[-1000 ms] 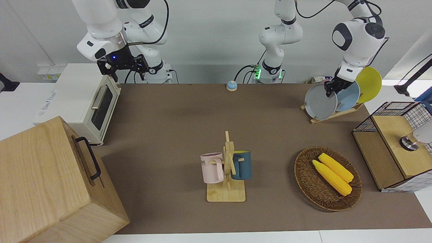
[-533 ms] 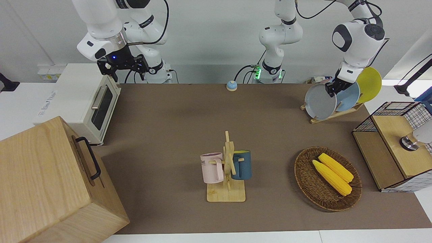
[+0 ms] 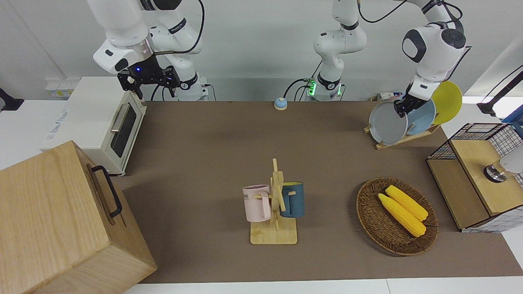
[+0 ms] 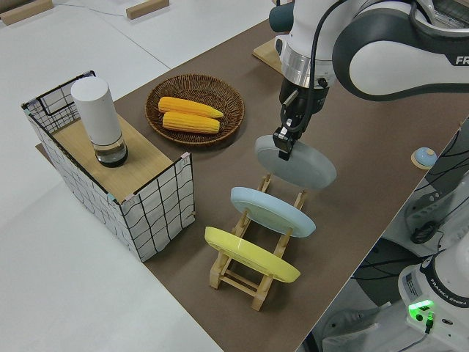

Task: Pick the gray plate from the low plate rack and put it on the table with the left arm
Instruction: 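Lift the gray plate out of the rack with the left gripper, then carry the plate farther from the rack and lower it onto the table, then open the left gripper and release the gray plate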

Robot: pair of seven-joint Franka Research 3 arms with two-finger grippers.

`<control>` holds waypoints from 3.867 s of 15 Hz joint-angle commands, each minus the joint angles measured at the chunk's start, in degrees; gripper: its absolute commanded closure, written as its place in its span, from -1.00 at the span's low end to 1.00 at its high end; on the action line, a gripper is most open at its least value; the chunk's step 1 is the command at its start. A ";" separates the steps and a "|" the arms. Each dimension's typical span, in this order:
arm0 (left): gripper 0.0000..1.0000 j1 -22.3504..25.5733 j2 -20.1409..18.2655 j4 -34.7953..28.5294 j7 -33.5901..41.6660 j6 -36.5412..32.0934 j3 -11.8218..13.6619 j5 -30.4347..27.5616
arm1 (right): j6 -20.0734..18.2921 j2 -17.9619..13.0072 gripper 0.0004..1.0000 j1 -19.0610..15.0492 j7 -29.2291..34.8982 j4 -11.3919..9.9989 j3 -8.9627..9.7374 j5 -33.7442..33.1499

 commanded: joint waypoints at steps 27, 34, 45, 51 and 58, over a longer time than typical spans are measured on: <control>0.64 -12.45 7.88 -8.53 21.47 9.53 -0.52 -37.32 | -0.62 -0.12 -0.97 -1.32 0.68 0.33 1.21 -0.37; 0.64 -13.07 13.16 -10.82 25.95 14.46 -0.70 -40.40 | -0.62 -0.12 -0.97 -1.32 0.68 0.33 1.21 -0.37; -0.60 -12.90 14.22 -10.56 26.48 14.72 -0.70 -40.05 | -0.62 -0.12 -0.97 -1.32 0.68 0.33 1.13 -0.37; -0.72 -12.20 13.08 -8.81 23.33 14.37 -0.26 -36.02 | -0.62 -0.20 -0.97 -1.32 0.68 0.41 1.21 -0.37; -0.97 -12.11 11.41 7.60 6.63 2.62 -0.17 -17.65 | -0.62 -0.12 -0.97 -1.32 0.68 0.41 1.13 -0.37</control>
